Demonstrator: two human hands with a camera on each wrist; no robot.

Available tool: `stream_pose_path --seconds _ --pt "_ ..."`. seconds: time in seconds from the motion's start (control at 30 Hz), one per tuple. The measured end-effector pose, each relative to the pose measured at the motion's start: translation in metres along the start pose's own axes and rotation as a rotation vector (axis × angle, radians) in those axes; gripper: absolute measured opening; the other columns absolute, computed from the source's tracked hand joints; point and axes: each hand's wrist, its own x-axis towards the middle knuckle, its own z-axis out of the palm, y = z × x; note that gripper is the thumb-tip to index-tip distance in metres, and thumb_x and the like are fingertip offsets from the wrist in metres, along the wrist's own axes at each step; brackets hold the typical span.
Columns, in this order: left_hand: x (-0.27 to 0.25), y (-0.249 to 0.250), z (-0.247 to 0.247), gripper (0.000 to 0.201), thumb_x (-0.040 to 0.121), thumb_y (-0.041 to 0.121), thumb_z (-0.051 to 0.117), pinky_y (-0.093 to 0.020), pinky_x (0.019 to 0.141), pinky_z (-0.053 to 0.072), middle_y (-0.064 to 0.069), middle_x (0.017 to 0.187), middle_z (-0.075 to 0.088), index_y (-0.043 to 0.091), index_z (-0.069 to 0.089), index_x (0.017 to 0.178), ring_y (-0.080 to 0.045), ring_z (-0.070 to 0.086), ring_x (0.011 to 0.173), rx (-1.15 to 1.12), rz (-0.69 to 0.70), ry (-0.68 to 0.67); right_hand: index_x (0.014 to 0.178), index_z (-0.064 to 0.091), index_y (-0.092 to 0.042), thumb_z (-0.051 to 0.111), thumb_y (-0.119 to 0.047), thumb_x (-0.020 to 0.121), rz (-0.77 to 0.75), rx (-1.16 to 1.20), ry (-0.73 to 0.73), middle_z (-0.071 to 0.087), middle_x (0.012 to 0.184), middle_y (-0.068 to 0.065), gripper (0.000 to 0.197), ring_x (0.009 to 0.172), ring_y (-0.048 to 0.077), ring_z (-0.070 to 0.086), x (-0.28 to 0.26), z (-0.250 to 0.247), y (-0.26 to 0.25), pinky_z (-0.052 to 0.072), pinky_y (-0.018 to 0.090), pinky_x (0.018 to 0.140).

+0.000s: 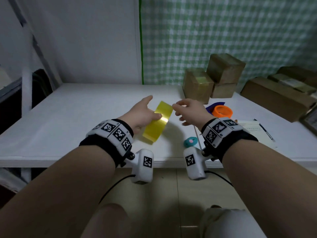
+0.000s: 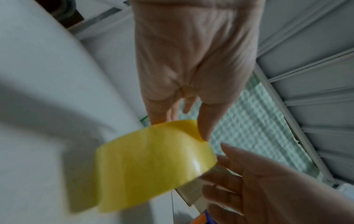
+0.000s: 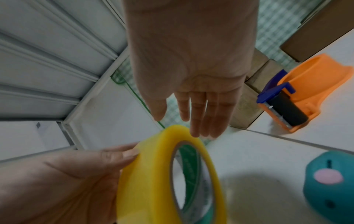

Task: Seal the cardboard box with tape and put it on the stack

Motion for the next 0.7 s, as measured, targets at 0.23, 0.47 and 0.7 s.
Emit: stream_pose_path --seconds 0.23,0.47,0.7 --pt "-0.022 -0.003 0.023 0.087 0.085 -0.013 0.054 -0.035 0.08 0.051 -0.012 0.091 0.063 0.022 0.009 0.151 -0.023 0.062 0.082 -0.281 -0.058 -0.222 0.139 0.042 -0.015 0.061 -0.022 0.089 0.096 0.173 -0.186 0.063 0.111 0.012 0.054 0.09 0.025 0.064 -0.015 -0.016 0.011 0.057 0.036 0.082" --pt "-0.03 -0.005 0.015 0.087 0.082 0.001 0.066 -0.037 0.085 0.055 -0.016 0.114 0.063 0.027 0.016 0.149 -0.025 0.064 0.091 -0.207 -0.108 -0.173 0.14 0.04 -0.021 0.061 -0.013 0.09 0.024 0.166 -0.316 0.061 0.115 0.016 0.055 0.093 0.028 0.063 -0.031 -0.009 0.005 0.056 0.032 0.077" --pt "-0.03 -0.013 0.011 0.066 0.074 0.033 0.075 -0.04 0.101 0.045 -0.005 0.123 0.046 0.034 0.049 0.134 -0.024 0.049 0.118 0.199 0.099 0.014 0.133 0.051 -0.019 0.058 -0.014 0.091 -0.09 0.104 -0.228 0.059 0.107 0.014 0.042 0.084 0.025 0.059 -0.034 0.002 0.006 0.055 0.03 0.07"
